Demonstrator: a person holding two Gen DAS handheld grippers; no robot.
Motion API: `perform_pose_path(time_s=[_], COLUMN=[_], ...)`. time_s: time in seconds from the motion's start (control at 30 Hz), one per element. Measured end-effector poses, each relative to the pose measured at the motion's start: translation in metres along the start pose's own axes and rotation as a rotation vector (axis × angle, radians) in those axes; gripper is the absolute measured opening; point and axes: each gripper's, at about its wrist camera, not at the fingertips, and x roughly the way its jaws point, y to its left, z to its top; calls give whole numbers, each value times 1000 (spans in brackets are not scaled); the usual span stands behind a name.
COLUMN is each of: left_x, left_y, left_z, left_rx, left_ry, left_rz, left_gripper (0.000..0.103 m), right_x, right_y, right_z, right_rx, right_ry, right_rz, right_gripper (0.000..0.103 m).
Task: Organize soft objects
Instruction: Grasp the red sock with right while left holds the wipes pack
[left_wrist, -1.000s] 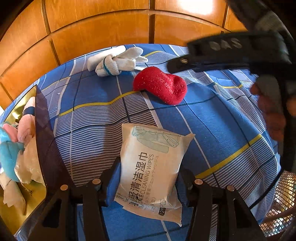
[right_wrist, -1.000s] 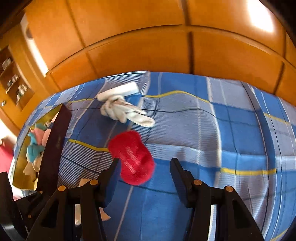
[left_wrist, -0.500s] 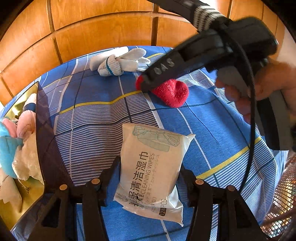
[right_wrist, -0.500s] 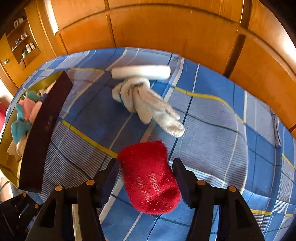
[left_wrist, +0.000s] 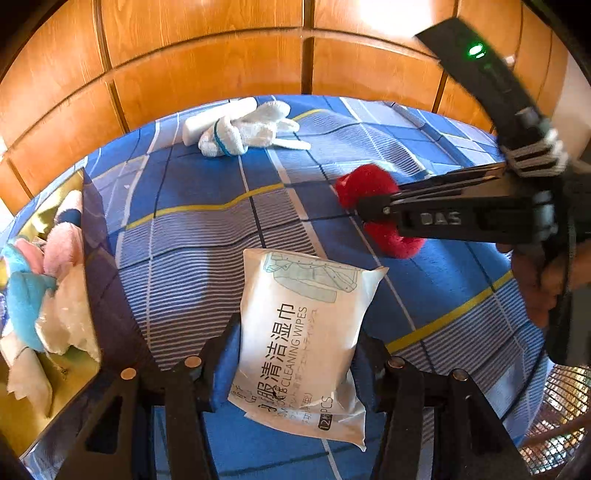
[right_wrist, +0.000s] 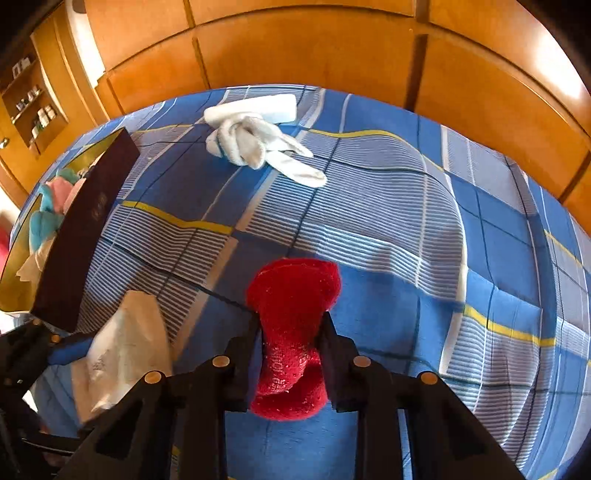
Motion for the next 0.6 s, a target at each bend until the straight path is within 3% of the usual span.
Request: perform_pose_path(time_s=[0.3, 0.6], left_x=[-50, -88], left_y=[10, 33], left_z=[11, 13], left_rx=[-58, -121], left_ry=[-103, -165], left_rz=[-1, 51], left_gripper=[54, 54], right_x=[0, 3], right_y=[-4, -4], right_z=[-6, -8], right_rx=[12, 18], right_ry=[-24, -40], right_rz=[12, 18], right_gripper=[31, 35])
